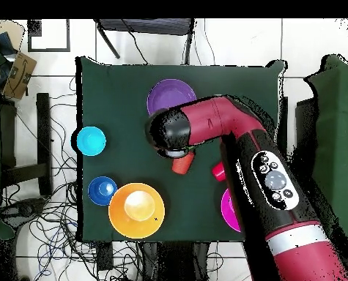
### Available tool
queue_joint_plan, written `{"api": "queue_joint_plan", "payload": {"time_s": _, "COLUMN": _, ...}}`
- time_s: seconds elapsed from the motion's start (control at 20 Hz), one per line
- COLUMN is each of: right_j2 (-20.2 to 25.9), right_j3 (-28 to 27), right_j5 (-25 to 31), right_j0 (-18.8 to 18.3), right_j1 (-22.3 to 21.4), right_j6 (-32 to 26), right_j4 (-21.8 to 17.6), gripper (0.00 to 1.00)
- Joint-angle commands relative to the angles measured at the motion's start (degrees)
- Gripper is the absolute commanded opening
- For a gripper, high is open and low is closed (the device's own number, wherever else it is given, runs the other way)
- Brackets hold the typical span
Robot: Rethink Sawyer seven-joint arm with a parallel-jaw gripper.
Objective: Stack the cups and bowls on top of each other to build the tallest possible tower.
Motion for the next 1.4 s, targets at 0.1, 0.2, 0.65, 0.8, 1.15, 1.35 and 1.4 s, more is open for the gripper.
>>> {"api": "queue_joint_plan", "payload": {"time_s": 0.1, "right_j2": 0.0, "right_j3": -7.8, "right_j5": 3.8, "right_j0": 4.0, "right_j1": 2.6, "right_j6": -4.5, "right_j4": 0.5, "gripper": 0.0}}
{"api": "queue_joint_plan", "payload": {"time_s": 0.2, "right_j2": -0.1, "right_j3": -10.1, "right_j5": 3.7, "right_j0": 5.0, "right_j1": 4.0, "right_j6": -3.9, "right_j4": 0.6, "gripper": 0.0}}
{"api": "queue_joint_plan", "payload": {"time_s": 0.65, "right_j2": -3.0, "right_j3": -17.0, "right_j5": 1.5, "right_j0": 10.2, "right_j1": 8.2, "right_j6": 1.1, "right_j4": -1.2, "gripper": 0.0}}
{"api": "queue_joint_plan", "payload": {"time_s": 0.8, "right_j2": -4.7, "right_j3": -19.1, "right_j5": 1.7, "right_j0": 11.8, "right_j1": 9.8, "right_j6": 1.8, "right_j4": -2.8, "gripper": 0.0}}
{"api": "queue_joint_plan", "payload": {"time_s": 1.15, "right_j2": -7.8, "right_j3": -25.6, "right_j5": 6.0, "right_j0": 14.5, "right_j1": 13.6, "right_j6": -2.3, "right_j4": -5.6, "gripper": 0.0}}
{"api": "queue_joint_plan", "payload": {"time_s": 1.35, "right_j2": -8.8, "right_j3": -27.7, "right_j5": 7.0, "right_j0": 15.4, "right_j1": 14.7, "right_j6": -3.8, "right_j4": -5.7, "gripper": 0.0}}
{"api": "queue_joint_plan", "payload": {"time_s": 1.4, "right_j2": -9.1, "right_j3": -27.9, "right_j5": 7.2, "right_j0": 15.7, "right_j1": 14.8, "right_j6": -4.1, "right_j4": -5.7, "gripper": 0.0}}
